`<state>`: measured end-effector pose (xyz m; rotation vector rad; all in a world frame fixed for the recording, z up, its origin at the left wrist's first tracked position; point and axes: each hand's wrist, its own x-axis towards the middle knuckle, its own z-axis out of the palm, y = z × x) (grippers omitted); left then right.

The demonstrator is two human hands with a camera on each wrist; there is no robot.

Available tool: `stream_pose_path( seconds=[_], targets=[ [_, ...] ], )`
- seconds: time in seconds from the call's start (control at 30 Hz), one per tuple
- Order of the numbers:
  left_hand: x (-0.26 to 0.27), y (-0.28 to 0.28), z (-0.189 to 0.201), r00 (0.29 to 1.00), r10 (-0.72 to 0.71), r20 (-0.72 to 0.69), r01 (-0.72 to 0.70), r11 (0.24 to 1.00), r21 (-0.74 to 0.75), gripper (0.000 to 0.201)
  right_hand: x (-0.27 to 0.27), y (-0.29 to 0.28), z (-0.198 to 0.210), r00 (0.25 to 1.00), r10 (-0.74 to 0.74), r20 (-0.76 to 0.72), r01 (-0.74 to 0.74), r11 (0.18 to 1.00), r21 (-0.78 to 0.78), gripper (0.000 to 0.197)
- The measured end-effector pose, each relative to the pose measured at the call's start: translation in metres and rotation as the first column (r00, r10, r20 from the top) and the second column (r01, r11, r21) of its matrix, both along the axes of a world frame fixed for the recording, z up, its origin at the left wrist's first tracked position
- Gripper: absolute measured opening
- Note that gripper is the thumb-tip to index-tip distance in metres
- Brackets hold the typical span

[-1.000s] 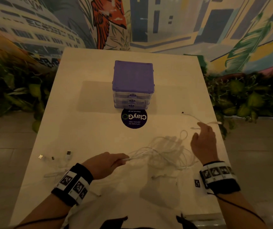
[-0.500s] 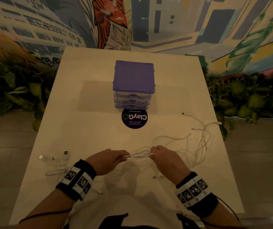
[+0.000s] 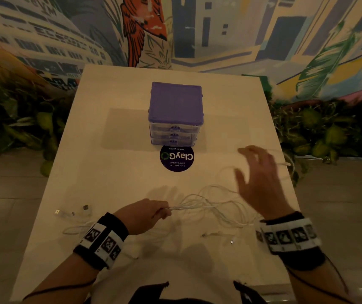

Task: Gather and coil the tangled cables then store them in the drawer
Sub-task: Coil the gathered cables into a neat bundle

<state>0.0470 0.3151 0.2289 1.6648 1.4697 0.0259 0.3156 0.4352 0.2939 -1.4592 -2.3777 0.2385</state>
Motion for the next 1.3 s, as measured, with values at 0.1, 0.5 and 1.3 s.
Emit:
stream_pose_path(
  seconds=[0.1,0.5,1.3],
  targets=[
    [0.003,0.001,0.004,0.999,-0.032,-0.003,0.032,0.999,0.029,0.022,-0.044,-0.042,-0.009,0.926,0.337,-0.170,-0.372,0.890,-0.263,0.063],
    [-0.045,-0.007,0.036,1.000,-0.027,0.009,0.025,0.985,0.169,0.035,-0.019,-0.020,-0.017,0.837,0.508,0.204,-0.351,0.784,-0.513,0.046],
    [-0.010,0.003,0.030,0.999,-0.036,0.011,0.034,0.991,0.129,0.023,-0.089,-0.083,-0.022,0.887,0.451,-0.101,-0.449,0.787,-0.423,0.066]
  ],
)
